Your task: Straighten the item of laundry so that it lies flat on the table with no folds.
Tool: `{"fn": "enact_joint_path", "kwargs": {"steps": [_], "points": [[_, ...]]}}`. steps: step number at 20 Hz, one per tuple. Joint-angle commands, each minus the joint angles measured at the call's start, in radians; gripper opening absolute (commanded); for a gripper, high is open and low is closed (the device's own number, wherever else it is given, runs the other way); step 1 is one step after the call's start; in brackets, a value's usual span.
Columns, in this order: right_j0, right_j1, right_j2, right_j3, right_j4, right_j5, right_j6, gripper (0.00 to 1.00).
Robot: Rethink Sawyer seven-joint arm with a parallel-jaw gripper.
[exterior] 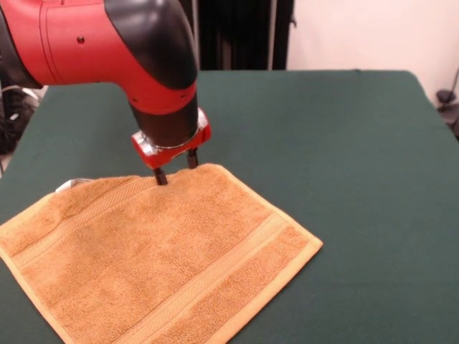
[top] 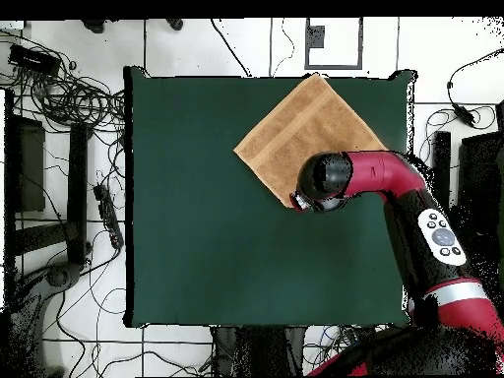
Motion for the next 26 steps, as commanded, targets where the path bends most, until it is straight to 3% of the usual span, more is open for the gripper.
{"fn": "enact_joint_path", "kwargs": {"steps": [1,11,12,26], "points": [[0.048,0.093,-0.066,-0.046,-0.091,0.073,-0.21,1.0],[0.055,0.102,-0.043,-0.054,-0.081,-0.031,-0.161,1.0],[0.053,0.102,-0.041,-0.052,-0.082,-0.038,-0.161,0.0],[0.053,0.097,-0.034,-0.053,-0.069,-0.033,-0.17,0.0]]}}
